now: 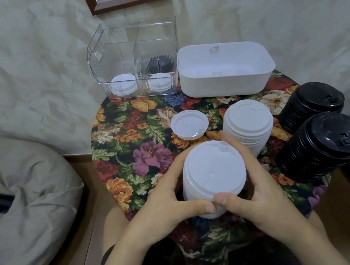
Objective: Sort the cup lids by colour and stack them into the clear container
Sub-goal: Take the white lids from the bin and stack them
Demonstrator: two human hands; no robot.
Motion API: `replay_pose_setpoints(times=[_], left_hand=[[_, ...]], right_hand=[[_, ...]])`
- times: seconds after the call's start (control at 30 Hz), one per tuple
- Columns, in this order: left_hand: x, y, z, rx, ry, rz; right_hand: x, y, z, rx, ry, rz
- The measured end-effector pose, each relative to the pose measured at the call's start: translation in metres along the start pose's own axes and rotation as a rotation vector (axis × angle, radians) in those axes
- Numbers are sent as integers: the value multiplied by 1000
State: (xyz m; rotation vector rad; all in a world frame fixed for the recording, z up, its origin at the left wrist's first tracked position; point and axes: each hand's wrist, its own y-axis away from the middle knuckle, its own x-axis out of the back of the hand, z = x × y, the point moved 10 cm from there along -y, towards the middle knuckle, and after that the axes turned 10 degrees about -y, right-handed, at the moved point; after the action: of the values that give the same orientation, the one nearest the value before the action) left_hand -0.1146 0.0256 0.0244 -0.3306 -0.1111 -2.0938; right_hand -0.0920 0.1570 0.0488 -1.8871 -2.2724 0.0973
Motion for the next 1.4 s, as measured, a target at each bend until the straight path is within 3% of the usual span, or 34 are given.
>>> replay_pose_setpoints(times=[0.33, 0.93, 1.2, 1.4], left_hand=[[-2, 1, 1, 9, -82, -1], [-6, 0, 5, -19, 27, -95], [-5, -1, -5, -21, 10, -57], [-4, -6, -6, -63, 108, -158]], right_hand=[[-3, -1, -4, -26, 4, -1], [-1, 3, 3, -51, -5, -62], [0, 4, -2, -25, -1, 37], [-3, 3, 0, -21, -50, 52]])
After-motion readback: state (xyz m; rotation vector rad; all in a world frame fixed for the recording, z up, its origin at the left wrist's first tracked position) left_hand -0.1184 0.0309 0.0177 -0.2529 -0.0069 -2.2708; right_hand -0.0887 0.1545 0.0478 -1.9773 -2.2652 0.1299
